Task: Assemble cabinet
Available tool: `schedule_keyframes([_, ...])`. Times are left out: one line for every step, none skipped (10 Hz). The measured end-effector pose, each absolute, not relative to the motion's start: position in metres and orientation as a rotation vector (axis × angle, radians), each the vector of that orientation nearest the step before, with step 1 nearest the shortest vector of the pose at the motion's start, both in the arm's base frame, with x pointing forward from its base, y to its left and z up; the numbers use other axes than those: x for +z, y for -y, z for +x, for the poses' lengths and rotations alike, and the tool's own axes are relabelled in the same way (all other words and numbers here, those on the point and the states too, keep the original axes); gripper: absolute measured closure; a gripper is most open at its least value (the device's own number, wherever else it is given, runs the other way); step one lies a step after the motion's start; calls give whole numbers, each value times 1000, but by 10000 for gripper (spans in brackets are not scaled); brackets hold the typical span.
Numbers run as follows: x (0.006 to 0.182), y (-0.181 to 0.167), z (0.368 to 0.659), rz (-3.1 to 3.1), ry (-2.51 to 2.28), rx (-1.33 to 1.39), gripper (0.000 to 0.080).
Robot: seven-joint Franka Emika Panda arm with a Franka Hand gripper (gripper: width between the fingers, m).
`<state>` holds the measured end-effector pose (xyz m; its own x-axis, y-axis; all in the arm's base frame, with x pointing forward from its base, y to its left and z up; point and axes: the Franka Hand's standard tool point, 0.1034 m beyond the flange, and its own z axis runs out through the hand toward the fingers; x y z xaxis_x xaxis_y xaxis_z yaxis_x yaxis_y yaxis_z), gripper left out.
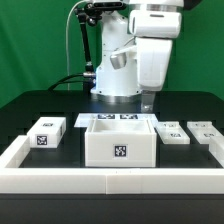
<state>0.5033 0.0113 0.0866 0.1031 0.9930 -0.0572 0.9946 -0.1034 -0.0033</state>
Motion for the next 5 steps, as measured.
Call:
schedule_keyframes([82,-9,495,2307,-2081,-62,2])
schedule_keyframes([77,-6,480,2307,-2087,-59,2])
schedule_keyframes([72,-6,467,2314,-2094,-74,2])
schedule_keyframes([67,-7,459,2314,-2099,-69,2])
schedule_keyframes([62,-9,450,2313,-2106,-67,2])
